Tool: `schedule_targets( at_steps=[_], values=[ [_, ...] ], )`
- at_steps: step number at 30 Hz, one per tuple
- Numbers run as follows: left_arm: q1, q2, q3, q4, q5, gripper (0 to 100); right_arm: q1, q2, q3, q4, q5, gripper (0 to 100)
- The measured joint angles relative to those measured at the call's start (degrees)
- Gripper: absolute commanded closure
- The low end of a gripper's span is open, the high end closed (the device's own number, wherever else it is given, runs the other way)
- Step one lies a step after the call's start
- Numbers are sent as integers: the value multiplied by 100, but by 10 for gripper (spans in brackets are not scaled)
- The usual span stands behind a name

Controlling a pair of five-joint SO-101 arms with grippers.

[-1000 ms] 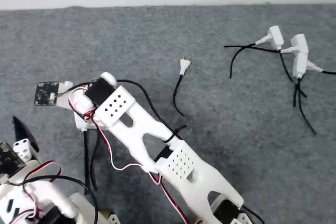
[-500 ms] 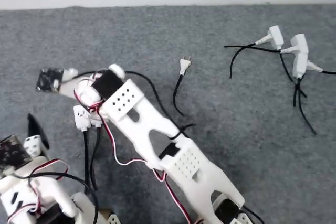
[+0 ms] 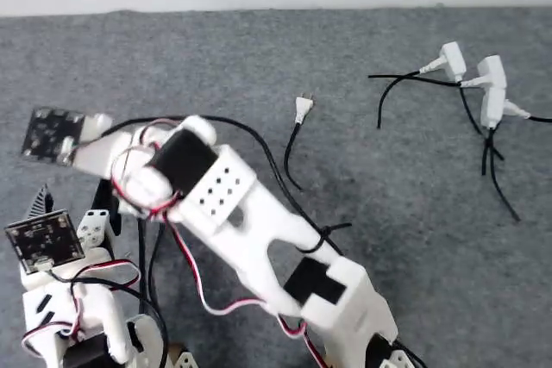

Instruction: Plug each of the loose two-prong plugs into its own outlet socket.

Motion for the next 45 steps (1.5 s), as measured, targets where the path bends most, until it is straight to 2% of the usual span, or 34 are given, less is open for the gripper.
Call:
schedule_targets(
  at_steps=[14,21,24,31,36,45],
  values=[
    [26,0,589,-97,35,711,-141,-404,132,0,-141,989],
    [580,0,651,141,18,711,-149,-580,132,9,-237,989],
    [571,0,659,176,18,711,-167,-633,132,9,-237,989],
    [-105,0,659,167,9,711,-167,-633,149,9,-255,989],
    [-510,0,738,167,9,711,-88,-642,756,9,-501,989],
    [-554,0,1996,-1152,123,711,633,-642,2207,-53,-888,988]
  ],
)
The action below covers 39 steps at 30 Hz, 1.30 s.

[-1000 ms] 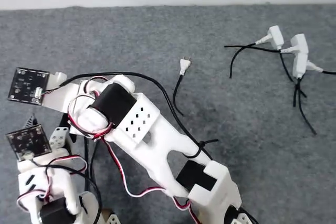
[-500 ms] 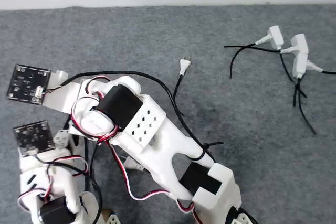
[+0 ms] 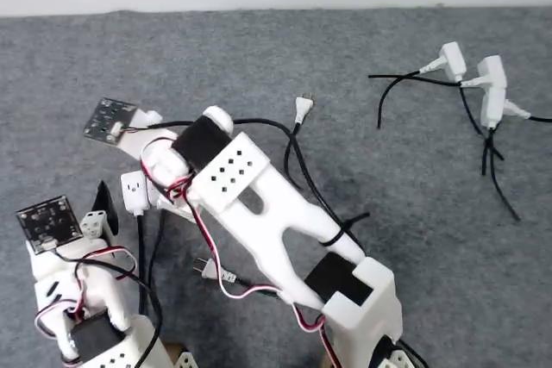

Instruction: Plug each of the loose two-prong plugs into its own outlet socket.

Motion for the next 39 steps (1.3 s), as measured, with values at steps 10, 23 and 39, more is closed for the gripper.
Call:
schedule_targets(
  at_steps=[10,23,39],
  values=[
    [431,0,246,-105,0,711,563,-2127,580,53,0,983],
    [466,0,246,-105,-53,712,677,-4387,7534,-4035,123,794],
    [475,0,246,-105,-88,712,-369,-2312,7868,-5187,158,808]
  ],
)
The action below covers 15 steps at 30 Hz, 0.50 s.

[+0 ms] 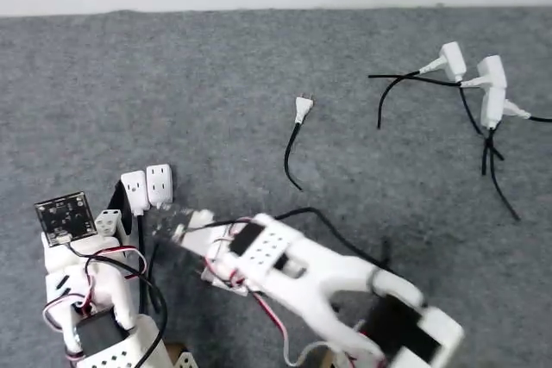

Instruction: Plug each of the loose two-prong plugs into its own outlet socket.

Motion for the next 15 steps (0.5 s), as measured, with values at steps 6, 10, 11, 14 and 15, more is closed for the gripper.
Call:
schedule_targets(
  at_steps=[6,10,11,14,15],
  values=[
    [0,0,0,0,0,712,-211,642,-536,158,-132,808],
    [0,0,0,0,0,712,-431,527,-589,343,-149,808],
    [0,0,0,0,0,712,-501,422,-589,475,-149,808],
    [0,0,0,0,0,712,-651,-149,-527,607,-229,808],
    [0,0,0,0,0,712,-651,-396,-422,607,-237,808]
  ],
)
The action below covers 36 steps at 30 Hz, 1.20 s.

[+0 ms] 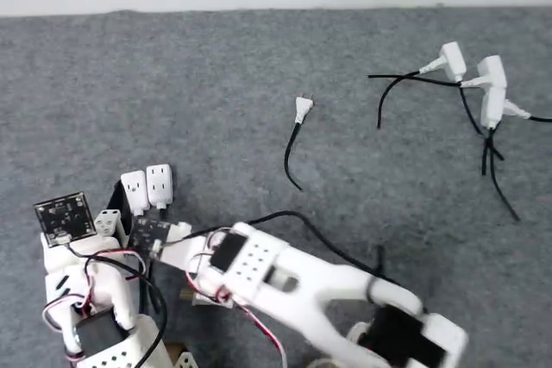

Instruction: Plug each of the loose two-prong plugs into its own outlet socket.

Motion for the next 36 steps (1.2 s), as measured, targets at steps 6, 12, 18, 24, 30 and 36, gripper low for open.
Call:
schedule_targets(
  at_steps=[6,12,18,24,30,36],
  values=[
    [-88,0,0,0,0,712,-290,-1160,686,35,-9,808],
    [-299,0,0,0,0,712,-387,-1327,1152,-422,-62,808],
    [-826,0,-158,158,185,711,-440,-1336,1187,-545,-62,808],
    [-1451,0,-879,554,369,711,-440,-1336,1187,-598,-62,809],
    [-1802,0,-2048,1521,-88,711,-440,-1336,1451,-897,-62,809],
    [-2215,0,-2497,1864,-149,712,-448,-879,1521,-1336,-185,809]
  ],
)
